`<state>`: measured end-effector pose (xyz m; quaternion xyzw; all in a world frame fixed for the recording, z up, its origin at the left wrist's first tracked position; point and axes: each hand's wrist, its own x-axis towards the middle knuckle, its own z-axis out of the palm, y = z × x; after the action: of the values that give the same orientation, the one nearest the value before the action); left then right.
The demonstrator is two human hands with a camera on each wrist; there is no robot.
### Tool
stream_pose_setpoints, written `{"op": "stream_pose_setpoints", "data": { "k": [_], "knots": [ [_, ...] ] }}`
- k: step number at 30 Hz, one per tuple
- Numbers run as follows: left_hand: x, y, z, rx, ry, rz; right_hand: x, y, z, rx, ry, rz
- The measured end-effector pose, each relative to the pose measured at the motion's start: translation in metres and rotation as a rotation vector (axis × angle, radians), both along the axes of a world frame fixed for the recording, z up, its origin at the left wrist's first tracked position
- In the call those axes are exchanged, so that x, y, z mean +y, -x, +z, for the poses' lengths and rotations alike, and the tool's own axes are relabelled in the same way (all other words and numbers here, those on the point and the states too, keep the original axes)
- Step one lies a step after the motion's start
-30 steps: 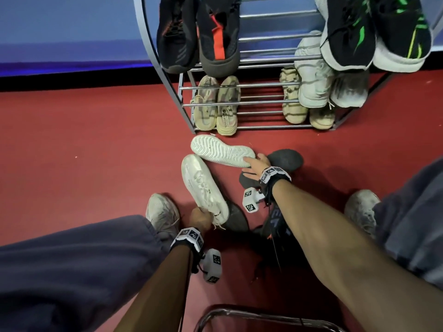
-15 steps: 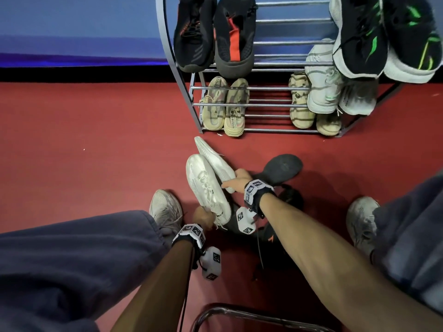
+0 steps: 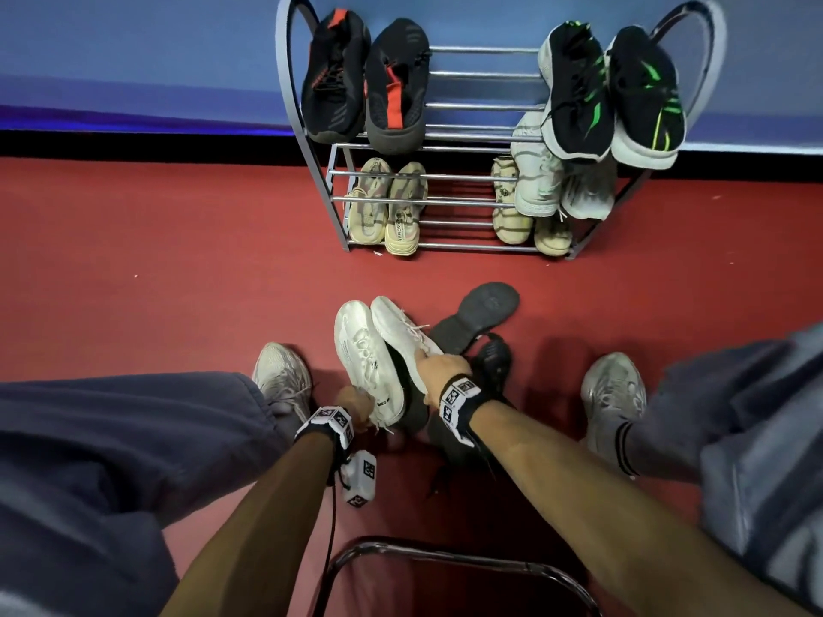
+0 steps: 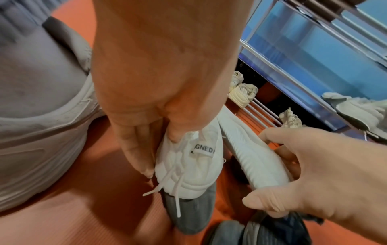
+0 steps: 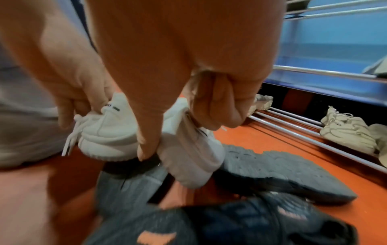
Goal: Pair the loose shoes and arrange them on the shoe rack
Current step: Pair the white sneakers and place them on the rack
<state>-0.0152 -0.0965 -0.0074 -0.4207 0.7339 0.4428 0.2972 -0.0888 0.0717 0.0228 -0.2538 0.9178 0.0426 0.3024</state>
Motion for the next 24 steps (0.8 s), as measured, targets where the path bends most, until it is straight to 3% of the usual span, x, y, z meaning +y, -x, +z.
{"op": "stream_pose_setpoints", "data": {
  "k": [3,6,9,12,13,15,18,21,24],
  "knots": [
    [0.007,-0.019,0.008,-0.031,0.156,-0.592,0.012,-0.018,-0.009,-0.038,0.063,0.039],
    [0.009,-0.018,-0.003,-0.048,0.180,-0.695,0.022,-0.022,-0.020,-0.123,0.252,-0.066],
    [0.007,-0.022,-0.011,-0.050,0.145,-0.657,0.031,-0.010,-0.028,-0.140,0.441,-0.296],
    [0.003,-0.012,-0.016,-0.150,0.026,-0.195,0.036,0.000,-0.037,-0.149,0.414,-0.415],
    [0.002,-0.011,-0.016,-0.137,0.020,-0.151,0.037,0.000,-0.039,-0.172,0.394,-0.462],
    [-0.002,-0.017,-0.025,-0.067,0.088,-0.343,0.037,-0.002,-0.044,-0.233,0.440,-0.559],
    [-0.005,-0.018,-0.034,-0.055,0.029,-0.167,0.029,-0.002,-0.050,-0.226,0.390,-0.587],
    [-0.007,-0.018,-0.043,-0.079,0.125,-0.230,0.016,-0.008,-0.054,-0.212,0.299,-0.531],
    [-0.008,-0.018,-0.030,-0.085,0.129,-0.305,0.015,-0.018,-0.061,-0.322,0.392,-0.663]
  ]
}}
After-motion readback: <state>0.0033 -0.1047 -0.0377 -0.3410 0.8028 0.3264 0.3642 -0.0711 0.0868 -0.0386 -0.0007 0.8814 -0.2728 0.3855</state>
